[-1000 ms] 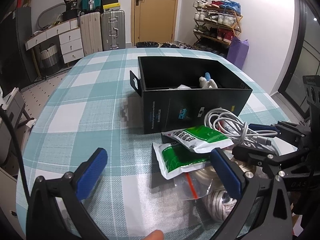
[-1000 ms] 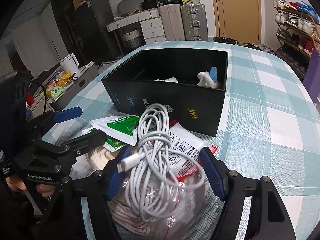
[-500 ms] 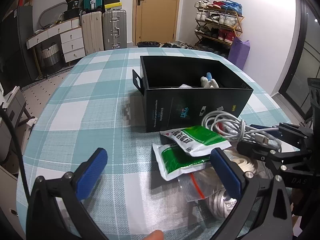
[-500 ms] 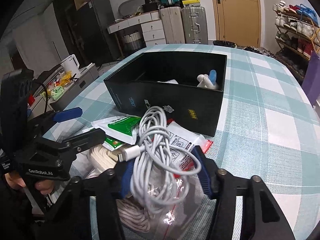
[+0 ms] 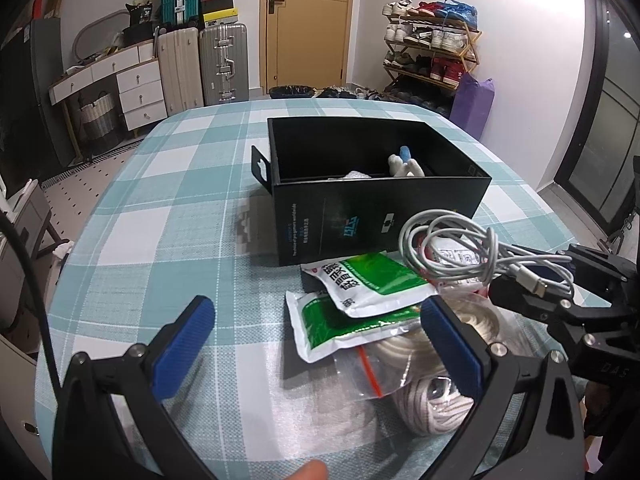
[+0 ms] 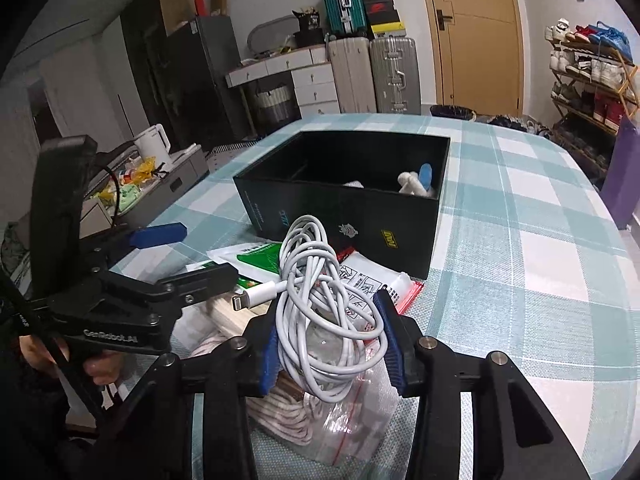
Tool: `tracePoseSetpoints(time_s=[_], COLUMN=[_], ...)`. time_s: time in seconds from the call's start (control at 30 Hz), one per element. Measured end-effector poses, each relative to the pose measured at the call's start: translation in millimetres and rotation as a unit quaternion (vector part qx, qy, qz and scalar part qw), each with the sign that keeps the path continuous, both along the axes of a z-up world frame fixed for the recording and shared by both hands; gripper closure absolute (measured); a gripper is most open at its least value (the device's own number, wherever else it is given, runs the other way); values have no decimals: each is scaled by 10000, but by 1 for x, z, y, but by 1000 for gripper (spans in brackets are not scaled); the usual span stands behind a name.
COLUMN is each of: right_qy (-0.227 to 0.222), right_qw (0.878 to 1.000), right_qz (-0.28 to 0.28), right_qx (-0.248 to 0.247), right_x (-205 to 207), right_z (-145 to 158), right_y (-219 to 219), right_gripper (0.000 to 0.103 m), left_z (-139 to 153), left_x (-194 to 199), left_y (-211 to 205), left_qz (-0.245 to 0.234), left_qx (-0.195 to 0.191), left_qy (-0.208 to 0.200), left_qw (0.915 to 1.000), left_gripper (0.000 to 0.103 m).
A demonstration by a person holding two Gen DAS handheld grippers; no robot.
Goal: Organize soft objects
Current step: 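Grasp the coiled white cable with the right gripper and lift it, then hold the cable with the right gripper while the left moves to the bagged rope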
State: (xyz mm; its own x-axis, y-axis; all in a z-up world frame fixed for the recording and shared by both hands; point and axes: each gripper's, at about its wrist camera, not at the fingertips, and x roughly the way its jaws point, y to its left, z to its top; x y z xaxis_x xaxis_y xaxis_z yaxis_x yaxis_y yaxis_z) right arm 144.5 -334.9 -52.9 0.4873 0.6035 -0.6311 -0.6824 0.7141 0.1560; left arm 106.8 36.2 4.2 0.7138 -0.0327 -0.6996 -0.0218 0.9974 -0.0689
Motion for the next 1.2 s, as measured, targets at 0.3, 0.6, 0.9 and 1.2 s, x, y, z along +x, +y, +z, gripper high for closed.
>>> tracePoseSetpoints(time_s=[0.3, 0.6, 0.9, 1.2], right_qy=[-232, -454, -407, -274], right_qw=[9995, 9977, 9968, 9966], right_qz=[-94, -344, -586, -674], right_qx=[210, 374, 374, 386], right_x=[-14, -28, -34, -28], right_z=[14, 28, 24, 15], right_y=[-14, -40, -61, -64], right_gripper=[61, 61, 61, 61], left_z=[6, 7, 3, -3], left_x=[-5, -9, -8, -3], left_y=[-9, -25, -30, -41], left_qz=[-90, -304, -614, -515], left_qx=[26, -27, -386, -287], left_qy=[-47, 2, 226, 397], left_qw=[9999, 9995, 9971, 9975], left_gripper=[0, 0, 0, 0])
